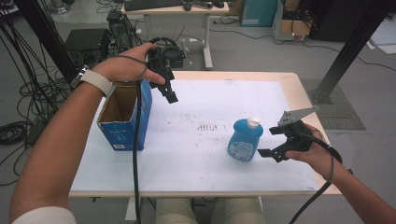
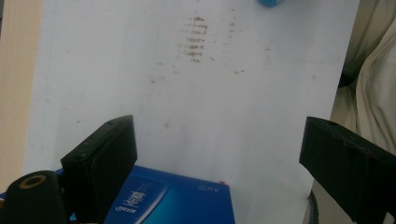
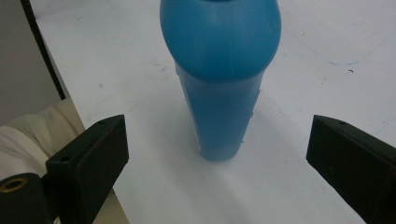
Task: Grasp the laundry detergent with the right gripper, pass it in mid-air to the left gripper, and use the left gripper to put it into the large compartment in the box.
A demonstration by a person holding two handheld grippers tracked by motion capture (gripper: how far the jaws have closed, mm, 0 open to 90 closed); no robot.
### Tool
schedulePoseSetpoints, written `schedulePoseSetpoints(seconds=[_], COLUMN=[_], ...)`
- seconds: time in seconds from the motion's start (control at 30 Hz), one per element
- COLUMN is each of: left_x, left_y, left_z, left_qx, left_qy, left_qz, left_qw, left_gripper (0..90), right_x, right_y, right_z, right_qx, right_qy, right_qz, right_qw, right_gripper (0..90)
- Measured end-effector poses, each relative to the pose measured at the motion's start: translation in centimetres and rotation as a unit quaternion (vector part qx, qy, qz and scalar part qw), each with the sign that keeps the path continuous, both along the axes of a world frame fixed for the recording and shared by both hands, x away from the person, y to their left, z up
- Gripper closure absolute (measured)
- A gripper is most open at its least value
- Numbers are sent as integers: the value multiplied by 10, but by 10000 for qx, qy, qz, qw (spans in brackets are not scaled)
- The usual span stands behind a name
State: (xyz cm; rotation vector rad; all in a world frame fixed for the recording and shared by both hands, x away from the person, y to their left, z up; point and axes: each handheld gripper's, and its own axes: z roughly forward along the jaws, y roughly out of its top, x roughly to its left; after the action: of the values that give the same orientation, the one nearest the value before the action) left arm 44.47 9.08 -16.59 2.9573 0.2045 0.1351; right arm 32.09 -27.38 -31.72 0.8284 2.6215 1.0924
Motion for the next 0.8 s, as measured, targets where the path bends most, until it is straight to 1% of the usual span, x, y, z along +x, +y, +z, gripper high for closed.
schedulePoseSetpoints(seconds=[0.27,0.3,0.8], left_x=[0,0,0], left_y=[0,0,0], left_z=[0,0,-1], left_qx=[-13,-14,-18], left_qy=[8,8,0], left_qz=[18,19,11], left_qw=[10000,10000,10000], left_gripper=[115,115,115], right_x=[0,0,-1], right_y=[0,0,0], right_z=[-1,0,-1], right_qx=[-2,-3,16], right_qy=[9,38,40], right_qz=[-8,-31,-28], right_qw=[10000,10000,10000], right_gripper=[55,55,55])
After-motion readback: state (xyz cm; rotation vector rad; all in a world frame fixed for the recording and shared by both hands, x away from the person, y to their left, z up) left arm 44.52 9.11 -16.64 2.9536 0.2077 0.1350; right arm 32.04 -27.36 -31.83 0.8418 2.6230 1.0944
